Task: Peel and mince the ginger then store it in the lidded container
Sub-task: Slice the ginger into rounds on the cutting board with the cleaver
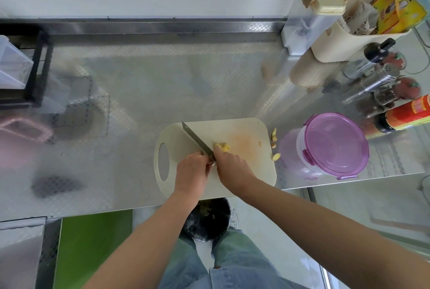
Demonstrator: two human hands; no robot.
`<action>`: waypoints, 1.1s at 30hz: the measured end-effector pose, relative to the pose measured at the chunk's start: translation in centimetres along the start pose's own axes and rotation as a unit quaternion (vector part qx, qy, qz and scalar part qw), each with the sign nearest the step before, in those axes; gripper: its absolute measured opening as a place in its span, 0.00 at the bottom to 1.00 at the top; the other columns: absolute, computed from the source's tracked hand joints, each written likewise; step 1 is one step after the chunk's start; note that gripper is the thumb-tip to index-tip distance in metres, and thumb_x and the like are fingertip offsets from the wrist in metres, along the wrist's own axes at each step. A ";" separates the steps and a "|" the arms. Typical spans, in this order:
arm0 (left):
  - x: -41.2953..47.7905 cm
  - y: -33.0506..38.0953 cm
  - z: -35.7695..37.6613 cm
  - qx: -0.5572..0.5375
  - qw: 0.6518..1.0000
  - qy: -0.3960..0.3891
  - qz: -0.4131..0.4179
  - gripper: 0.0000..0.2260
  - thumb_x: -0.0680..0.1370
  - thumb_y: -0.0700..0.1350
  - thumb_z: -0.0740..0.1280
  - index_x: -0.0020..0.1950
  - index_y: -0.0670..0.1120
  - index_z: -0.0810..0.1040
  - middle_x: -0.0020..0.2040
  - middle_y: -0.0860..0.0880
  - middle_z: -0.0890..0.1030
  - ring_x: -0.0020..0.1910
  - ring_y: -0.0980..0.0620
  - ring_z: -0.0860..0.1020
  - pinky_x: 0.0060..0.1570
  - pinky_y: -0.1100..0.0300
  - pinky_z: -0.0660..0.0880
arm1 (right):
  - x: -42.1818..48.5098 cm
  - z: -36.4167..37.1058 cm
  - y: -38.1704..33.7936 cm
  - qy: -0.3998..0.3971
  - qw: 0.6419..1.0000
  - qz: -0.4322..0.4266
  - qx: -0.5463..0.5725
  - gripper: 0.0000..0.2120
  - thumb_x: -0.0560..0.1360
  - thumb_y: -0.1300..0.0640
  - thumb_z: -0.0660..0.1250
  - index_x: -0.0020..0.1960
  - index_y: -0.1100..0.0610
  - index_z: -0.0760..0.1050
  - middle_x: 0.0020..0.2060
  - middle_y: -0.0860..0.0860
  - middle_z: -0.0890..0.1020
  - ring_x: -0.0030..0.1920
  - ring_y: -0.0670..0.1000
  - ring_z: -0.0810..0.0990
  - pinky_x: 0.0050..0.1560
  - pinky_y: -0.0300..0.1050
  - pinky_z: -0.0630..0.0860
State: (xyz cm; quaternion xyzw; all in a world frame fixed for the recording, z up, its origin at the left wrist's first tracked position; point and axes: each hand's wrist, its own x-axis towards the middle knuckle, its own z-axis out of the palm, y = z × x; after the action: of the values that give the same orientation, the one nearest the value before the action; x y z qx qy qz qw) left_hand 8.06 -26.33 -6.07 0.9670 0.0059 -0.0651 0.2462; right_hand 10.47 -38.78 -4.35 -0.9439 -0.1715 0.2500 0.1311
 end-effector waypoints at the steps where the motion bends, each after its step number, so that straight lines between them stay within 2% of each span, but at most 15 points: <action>1: 0.0 -0.1 0.0 -0.003 1.000 0.001 -0.001 0.05 0.76 0.43 0.69 0.44 0.46 0.85 0.41 0.47 0.83 0.39 0.44 0.79 0.34 0.56 0.71 | 0.1 0.0 0.1 0.001 1.000 -0.002 0.003 0.15 0.78 0.67 0.54 0.62 0.56 0.60 0.44 0.56 0.78 0.40 0.59 0.79 0.36 0.50 0.72; 3: 0.1 -0.2 0.1 -0.006 1.000 0.000 -0.001 0.05 0.76 0.43 0.69 0.44 0.47 0.85 0.41 0.47 0.83 0.39 0.44 0.79 0.34 0.56 0.71 | 0.1 0.0 0.2 -0.001 1.000 -0.006 0.001 0.14 0.77 0.67 0.54 0.60 0.56 0.60 0.43 0.56 0.78 0.39 0.59 0.78 0.36 0.52 0.73; 7: 0.1 -0.4 0.1 -0.014 1.000 -0.003 -0.001 0.05 0.76 0.43 0.69 0.44 0.47 0.85 0.41 0.47 0.83 0.39 0.45 0.79 0.34 0.57 0.69 | -0.1 -0.3 0.2 -0.001 1.000 0.010 0.008 0.11 0.79 0.65 0.53 0.60 0.57 0.61 0.44 0.56 0.78 0.40 0.60 0.77 0.36 0.50 0.69; 10: -0.2 -0.5 0.2 -0.026 1.000 0.007 -0.007 0.03 0.75 0.42 0.71 0.43 0.47 0.85 0.39 0.48 0.82 0.37 0.45 0.79 0.34 0.57 0.69 | 0.1 -0.8 0.5 0.007 0.997 0.053 0.062 0.05 0.82 0.58 0.55 0.56 0.57 0.61 0.44 0.58 0.78 0.43 0.62 0.77 0.38 0.53 0.72; 15: -0.6 -0.4 0.2 -0.029 0.999 0.008 -0.013 0.03 0.76 0.43 0.70 0.46 0.46 0.83 0.41 0.48 0.81 0.38 0.46 0.78 0.38 0.53 0.75 | -0.2 -1.2 0.6 0.022 0.990 0.075 0.121 0.06 0.81 0.57 0.56 0.55 0.58 0.62 0.44 0.60 0.79 0.42 0.63 0.77 0.42 0.59 0.76; 17: -0.9 -0.2 0.1 -0.024 1.000 0.015 -0.012 0.02 0.75 0.43 0.71 0.46 0.46 0.82 0.42 0.47 0.80 0.39 0.46 0.78 0.38 0.53 0.76 | -0.5 -1.7 0.7 0.022 0.991 0.059 0.121 0.05 0.81 0.57 0.56 0.53 0.57 0.61 0.43 0.60 0.79 0.41 0.62 0.76 0.40 0.57 0.76; 19: -1.3 -0.2 0.1 -0.018 0.999 0.026 -0.013 0.04 0.73 0.43 0.72 0.48 0.47 0.81 0.43 0.48 0.79 0.39 0.46 0.78 0.36 0.53 0.76 | -0.9 -2.2 0.8 0.032 0.991 0.037 0.122 0.05 0.81 0.58 0.57 0.50 0.56 0.60 0.40 0.58 0.77 0.38 0.61 0.74 0.35 0.51 0.71; 22: -1.8 0.0 0.0 0.004 0.999 0.035 -0.024 0.07 0.73 0.44 0.73 0.49 0.48 0.80 0.43 0.49 0.79 0.40 0.46 0.78 0.34 0.56 0.72 | -1.7 -2.8 0.7 0.040 0.994 0.012 0.103 0.07 0.81 0.57 0.56 0.49 0.55 0.58 0.36 0.55 0.73 0.34 0.59 0.72 0.32 0.49 0.66; 25: -1.9 0.2 -0.1 0.016 0.999 0.040 -0.033 0.03 0.71 0.42 0.74 0.44 0.48 0.83 0.38 0.49 0.79 0.35 0.47 0.78 0.30 0.60 0.65 | -2.0 -2.7 0.4 0.032 0.997 -0.005 0.069 0.06 0.81 0.57 0.56 0.49 0.54 0.58 0.36 0.54 0.73 0.35 0.60 0.72 0.32 0.49 0.66; 28: -1.6 0.1 0.1 0.019 0.998 0.038 -0.039 0.03 0.70 0.42 0.75 0.40 0.48 0.84 0.35 0.50 0.78 0.33 0.47 0.77 0.28 0.60 0.65 | -2.0 -2.4 0.1 0.016 0.999 -0.002 0.028 0.06 0.81 0.59 0.55 0.57 0.57 0.61 0.39 0.54 0.73 0.36 0.59 0.71 0.35 0.48 0.64; 30: -1.5 0.0 0.2 0.021 0.998 0.035 -0.037 0.02 0.71 0.42 0.75 0.39 0.48 0.84 0.35 0.50 0.78 0.33 0.48 0.77 0.28 0.61 0.64 | -2.0 -2.3 0.0 0.015 1.000 0.000 0.016 0.09 0.81 0.60 0.55 0.60 0.58 0.61 0.40 0.54 0.72 0.37 0.58 0.72 0.35 0.47 0.64; 33: -1.4 0.0 0.1 0.027 0.999 0.030 -0.032 0.02 0.72 0.43 0.74 0.40 0.48 0.85 0.36 0.50 0.80 0.34 0.48 0.77 0.29 0.61 0.64 | -2.0 -2.1 0.0 0.022 1.000 0.003 0.009 0.08 0.81 0.61 0.54 0.59 0.57 0.61 0.38 0.53 0.71 0.36 0.58 0.72 0.34 0.48 0.64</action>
State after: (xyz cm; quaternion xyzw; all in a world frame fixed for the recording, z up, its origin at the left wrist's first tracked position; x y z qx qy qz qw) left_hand 6.69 -26.37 -5.98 0.9742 0.0428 -0.0436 0.2174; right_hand 9.90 -39.93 -1.76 -0.9485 -0.1633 0.2307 0.1426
